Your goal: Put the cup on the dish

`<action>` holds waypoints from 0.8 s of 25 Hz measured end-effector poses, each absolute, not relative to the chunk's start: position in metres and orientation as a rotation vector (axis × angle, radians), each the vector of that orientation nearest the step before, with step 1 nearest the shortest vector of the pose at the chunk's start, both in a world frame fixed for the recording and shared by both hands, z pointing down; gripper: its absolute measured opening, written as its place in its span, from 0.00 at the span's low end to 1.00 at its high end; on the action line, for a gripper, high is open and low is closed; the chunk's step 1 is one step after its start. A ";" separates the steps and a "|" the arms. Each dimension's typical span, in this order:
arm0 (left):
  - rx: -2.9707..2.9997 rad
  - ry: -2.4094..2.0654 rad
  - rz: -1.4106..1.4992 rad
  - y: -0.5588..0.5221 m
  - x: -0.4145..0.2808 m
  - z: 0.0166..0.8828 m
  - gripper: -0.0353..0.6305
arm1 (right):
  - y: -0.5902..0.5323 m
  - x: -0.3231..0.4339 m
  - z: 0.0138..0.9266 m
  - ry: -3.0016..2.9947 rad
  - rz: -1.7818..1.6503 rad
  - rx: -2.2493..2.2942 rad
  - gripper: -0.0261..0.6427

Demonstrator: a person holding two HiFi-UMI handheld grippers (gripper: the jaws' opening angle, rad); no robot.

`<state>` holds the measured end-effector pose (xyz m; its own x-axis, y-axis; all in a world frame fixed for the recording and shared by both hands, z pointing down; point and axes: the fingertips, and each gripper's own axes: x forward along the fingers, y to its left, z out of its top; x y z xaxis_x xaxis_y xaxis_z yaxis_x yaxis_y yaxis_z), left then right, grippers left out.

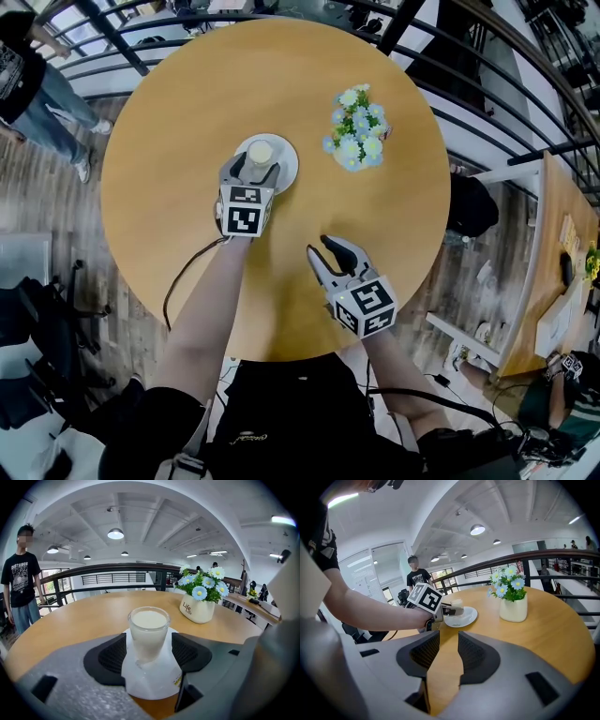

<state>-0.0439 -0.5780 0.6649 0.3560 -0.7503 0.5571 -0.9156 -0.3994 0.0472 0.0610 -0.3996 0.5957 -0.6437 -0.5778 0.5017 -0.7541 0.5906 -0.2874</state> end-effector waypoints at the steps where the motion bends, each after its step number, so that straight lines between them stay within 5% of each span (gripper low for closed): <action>1: 2.274 -1.465 0.658 -0.576 -0.044 0.664 0.49 | -0.399 0.061 0.595 -2.466 0.681 1.076 0.20; 11: 2.264 -1.467 0.626 -0.551 -0.052 0.651 0.48 | -0.394 0.058 0.580 -2.479 0.622 1.095 0.20; 20: 2.303 -1.490 0.566 -0.527 -0.052 0.606 0.24 | -0.400 0.049 0.544 -2.543 0.523 1.091 0.20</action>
<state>-0.0519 -0.5273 0.6063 0.3710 -0.7820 0.5008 -0.9173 -0.3925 0.0666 0.0487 -0.4000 0.5439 -0.6550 -0.6220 0.4290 -0.7408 0.6405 -0.2025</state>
